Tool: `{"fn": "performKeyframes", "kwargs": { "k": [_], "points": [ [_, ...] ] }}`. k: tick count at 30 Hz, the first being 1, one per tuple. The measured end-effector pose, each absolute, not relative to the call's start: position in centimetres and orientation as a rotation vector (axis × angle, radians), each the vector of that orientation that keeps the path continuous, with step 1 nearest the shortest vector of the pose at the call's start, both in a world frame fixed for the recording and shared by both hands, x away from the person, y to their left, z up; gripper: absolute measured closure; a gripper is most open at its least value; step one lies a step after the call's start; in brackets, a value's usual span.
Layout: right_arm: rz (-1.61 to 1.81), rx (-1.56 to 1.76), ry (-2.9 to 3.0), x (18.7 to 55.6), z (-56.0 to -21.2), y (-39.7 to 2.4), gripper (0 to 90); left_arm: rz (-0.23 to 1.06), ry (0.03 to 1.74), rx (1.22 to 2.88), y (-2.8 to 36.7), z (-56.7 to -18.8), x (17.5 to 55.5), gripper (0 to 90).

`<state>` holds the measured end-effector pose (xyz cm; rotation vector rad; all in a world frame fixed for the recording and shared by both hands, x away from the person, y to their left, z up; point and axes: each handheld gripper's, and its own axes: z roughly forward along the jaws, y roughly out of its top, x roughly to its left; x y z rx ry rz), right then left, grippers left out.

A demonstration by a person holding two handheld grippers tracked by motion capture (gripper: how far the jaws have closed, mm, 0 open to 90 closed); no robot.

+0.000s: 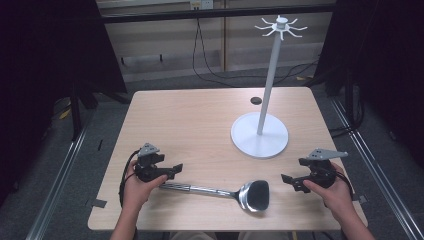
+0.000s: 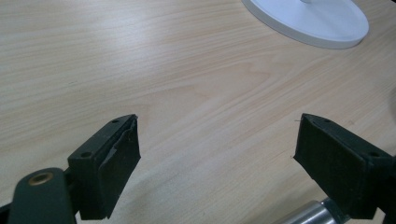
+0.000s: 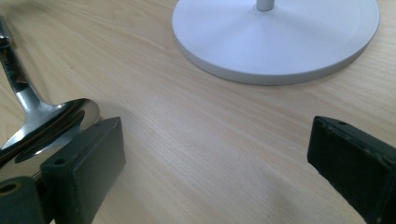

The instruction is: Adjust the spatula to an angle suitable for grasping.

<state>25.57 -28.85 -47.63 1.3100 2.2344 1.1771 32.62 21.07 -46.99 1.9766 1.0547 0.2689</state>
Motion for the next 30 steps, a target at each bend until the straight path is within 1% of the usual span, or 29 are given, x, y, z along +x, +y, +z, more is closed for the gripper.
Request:
{"fn": "performKeyframes", "kwargs": {
  "k": [13, 19, 23, 28, 30],
  "points": [
    [1.207, 1.284, 2.255, 26.8, -47.3, -27.7, 3.6, 0.25, 1.051, 2.003, 21.9, -47.1, 31.4, 15.1],
    [1.231, 1.267, 2.273, 27.5, -47.2, -26.9, 3.6, 0.247, 1.066, 2.01, 23.0, -47.1, 30.6, 20.1],
    [1.249, 1.246, 2.281, 27.7, -47.1, -26.3, 3.6, 0.261, 1.078, 2.037, 23.5, -47.0, 30.0, 30.4],
    [1.242, 1.183, 2.313, 27.7, -46.9, -25.5, 3.6, 0.262, 1.081, 2.089, 23.7, -47.0, 29.6, 49.2],
    [1.252, 1.178, 2.318, 27.7, -46.8, -25.4, 3.6, 0.247, 1.086, 2.106, 23.8, -47.0, 29.5, 58.4]
  ]
}}
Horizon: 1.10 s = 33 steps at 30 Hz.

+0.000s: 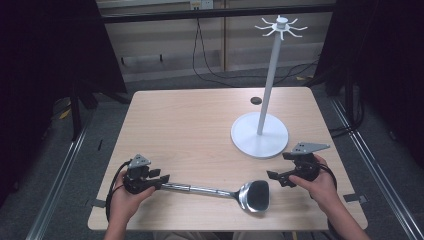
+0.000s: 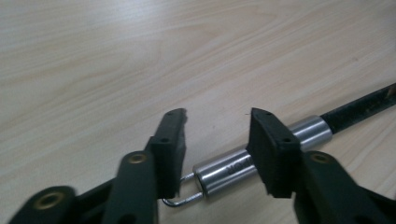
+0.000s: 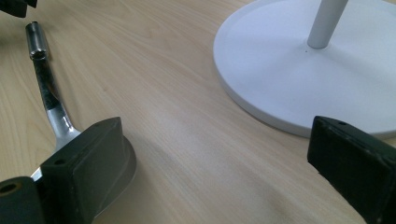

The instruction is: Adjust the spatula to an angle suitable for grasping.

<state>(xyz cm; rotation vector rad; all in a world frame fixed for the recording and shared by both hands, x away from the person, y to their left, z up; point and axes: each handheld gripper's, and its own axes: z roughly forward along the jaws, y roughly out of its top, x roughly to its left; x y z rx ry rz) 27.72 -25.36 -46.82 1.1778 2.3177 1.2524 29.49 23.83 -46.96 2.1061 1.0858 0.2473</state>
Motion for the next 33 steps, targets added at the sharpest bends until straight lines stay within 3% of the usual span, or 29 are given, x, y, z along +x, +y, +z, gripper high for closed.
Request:
{"fn": "performKeyframes", "kwargs": {
  "k": [6, 9, 20, 33],
  "points": [
    [1.253, 1.19, 2.306, 27.7, -46.7, -25.6, 3.6, 0.234, 1.135, 2.137, 24.7, -46.6, 28.9, 82.5],
    [1.255, 1.196, 2.292, 27.7, -46.6, -25.7, 3.6, 0.249, 1.145, 2.149, 25.3, -46.5, 28.5, 87.8],
    [1.265, 1.174, 2.303, 27.7, -46.6, -25.5, 3.6, 0.272, 1.166, 2.144, 25.4, -47.8, 28.8, 90.0],
    [1.267, 1.173, 2.3, 27.7, -46.5, -25.4, 3.6, 0.182, 1.164, 2.17, 25.1, -48.6, 28.9, 90.0]
  ]
}}
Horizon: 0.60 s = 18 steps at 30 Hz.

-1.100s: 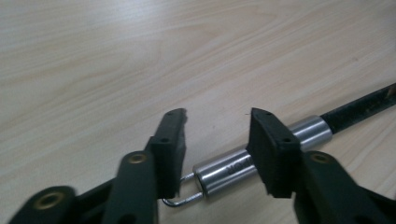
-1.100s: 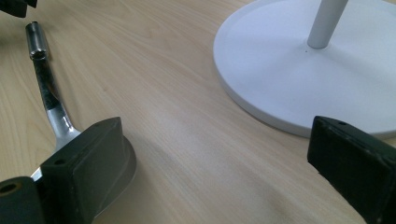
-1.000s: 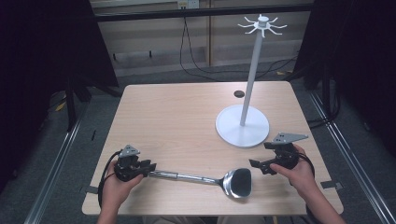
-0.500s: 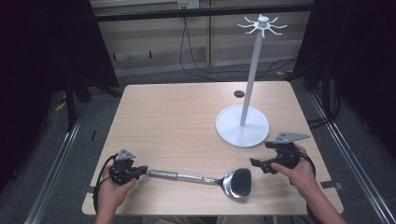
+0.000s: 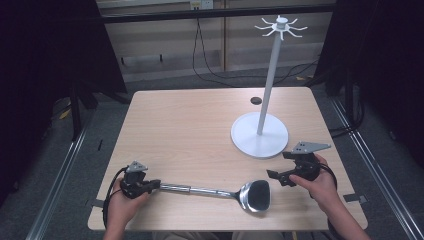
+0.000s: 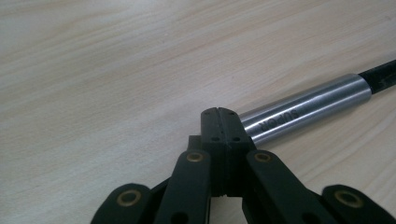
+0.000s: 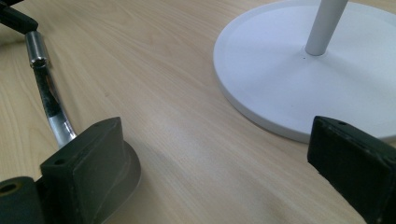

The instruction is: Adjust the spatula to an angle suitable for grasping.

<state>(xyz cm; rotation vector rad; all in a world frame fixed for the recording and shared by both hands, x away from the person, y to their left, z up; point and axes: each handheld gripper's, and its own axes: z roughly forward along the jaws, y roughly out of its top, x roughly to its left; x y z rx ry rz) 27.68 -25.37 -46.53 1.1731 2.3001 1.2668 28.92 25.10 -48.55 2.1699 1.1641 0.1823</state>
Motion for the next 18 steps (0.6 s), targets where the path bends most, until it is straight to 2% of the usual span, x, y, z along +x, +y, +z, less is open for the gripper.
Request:
{"fn": "performKeyframes", "kwargs": {
  "k": [18],
  "points": [
    [1.269, 1.17, 2.296, 27.6, -46.4, -25.4, 3.6, 0.142, 1.123, 2.16, 22.3, -48.8, 28.6, 90.0]
  ]
}}
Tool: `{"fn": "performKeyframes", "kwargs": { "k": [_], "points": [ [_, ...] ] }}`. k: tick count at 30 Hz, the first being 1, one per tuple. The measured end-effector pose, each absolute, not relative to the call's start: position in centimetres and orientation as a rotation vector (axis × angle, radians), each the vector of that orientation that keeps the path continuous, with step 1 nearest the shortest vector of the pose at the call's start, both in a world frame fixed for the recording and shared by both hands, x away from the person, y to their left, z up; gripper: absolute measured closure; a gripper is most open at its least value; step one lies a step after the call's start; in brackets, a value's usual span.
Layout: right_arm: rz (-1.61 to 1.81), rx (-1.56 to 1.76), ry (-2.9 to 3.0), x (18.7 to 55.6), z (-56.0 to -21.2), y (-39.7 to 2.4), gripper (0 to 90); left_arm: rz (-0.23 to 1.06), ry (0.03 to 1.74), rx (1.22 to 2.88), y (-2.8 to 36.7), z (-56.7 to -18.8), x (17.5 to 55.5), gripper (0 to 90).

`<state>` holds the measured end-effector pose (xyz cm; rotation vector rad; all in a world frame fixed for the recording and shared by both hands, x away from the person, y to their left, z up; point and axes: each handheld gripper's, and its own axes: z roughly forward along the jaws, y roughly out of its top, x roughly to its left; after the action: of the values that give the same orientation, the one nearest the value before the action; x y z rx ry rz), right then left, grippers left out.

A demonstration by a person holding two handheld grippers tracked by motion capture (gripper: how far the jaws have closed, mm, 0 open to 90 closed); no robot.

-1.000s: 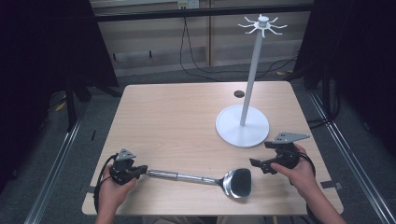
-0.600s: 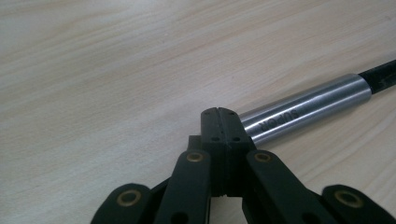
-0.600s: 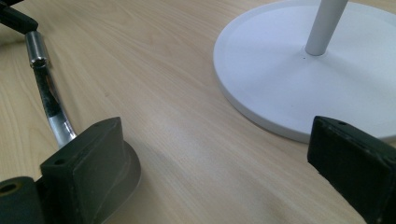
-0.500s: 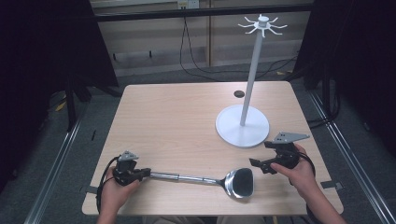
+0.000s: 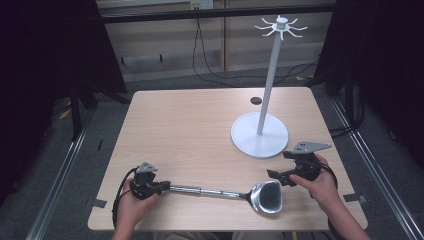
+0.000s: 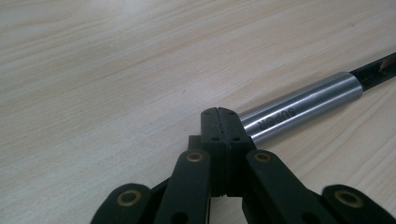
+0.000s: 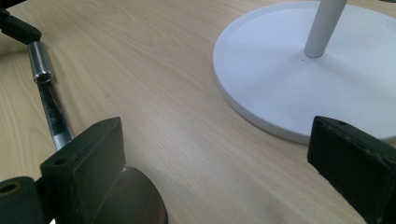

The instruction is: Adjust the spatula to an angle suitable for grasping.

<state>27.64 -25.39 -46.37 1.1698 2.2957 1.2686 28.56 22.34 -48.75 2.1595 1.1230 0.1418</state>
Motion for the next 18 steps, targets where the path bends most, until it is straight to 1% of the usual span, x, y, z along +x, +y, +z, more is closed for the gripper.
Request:
{"fn": "performKeyframes", "kwargs": {
  "k": [18],
  "points": [
    [1.257, 1.191, 2.275, 27.1, -46.4, -26.1, 3.6, 0.096, 1.045, 2.185, 19.3, -48.8, 29.3, 90.0]
  ]
}}
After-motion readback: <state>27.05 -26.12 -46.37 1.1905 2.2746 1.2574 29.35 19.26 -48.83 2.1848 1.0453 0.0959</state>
